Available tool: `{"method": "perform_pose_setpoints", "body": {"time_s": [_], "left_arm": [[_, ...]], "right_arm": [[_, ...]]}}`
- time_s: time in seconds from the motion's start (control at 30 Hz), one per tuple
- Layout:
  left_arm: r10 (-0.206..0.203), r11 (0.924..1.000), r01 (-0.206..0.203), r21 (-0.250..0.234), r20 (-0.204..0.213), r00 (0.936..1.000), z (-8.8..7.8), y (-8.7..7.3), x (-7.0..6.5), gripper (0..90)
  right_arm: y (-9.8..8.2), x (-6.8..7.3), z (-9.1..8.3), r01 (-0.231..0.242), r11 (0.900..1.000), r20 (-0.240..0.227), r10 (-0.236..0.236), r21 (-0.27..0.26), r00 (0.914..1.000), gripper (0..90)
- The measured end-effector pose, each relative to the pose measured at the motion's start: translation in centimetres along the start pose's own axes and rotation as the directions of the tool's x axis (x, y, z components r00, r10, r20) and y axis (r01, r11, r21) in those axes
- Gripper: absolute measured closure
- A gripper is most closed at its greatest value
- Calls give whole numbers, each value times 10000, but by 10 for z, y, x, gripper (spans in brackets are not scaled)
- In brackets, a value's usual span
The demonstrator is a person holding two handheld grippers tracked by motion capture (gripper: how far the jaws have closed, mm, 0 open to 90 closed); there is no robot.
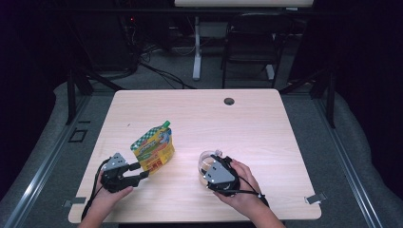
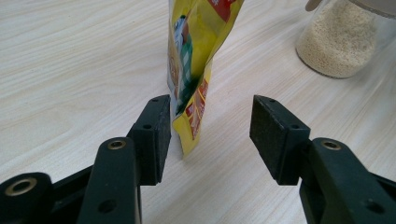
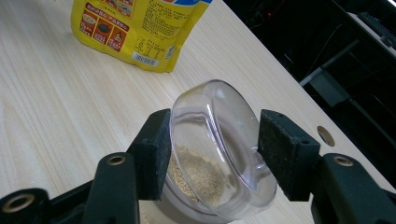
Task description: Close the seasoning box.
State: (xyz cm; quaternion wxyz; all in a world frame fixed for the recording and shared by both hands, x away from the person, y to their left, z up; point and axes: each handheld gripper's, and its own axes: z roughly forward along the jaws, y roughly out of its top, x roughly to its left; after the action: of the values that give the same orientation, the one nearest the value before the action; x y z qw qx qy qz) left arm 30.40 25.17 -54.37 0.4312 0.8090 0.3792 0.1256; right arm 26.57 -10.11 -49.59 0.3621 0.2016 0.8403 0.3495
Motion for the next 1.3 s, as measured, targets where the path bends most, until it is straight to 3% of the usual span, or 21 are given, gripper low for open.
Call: {"method": "perform_pose_setpoints", "body": {"time_s": [1.3], "left_arm": [[-54, 9999, 53, -97, -70, 10000, -3, 0, 2, 488]], "right_arm": [[5, 6, -2, -177, 9998, -316, 175, -84, 9993, 427]]}}
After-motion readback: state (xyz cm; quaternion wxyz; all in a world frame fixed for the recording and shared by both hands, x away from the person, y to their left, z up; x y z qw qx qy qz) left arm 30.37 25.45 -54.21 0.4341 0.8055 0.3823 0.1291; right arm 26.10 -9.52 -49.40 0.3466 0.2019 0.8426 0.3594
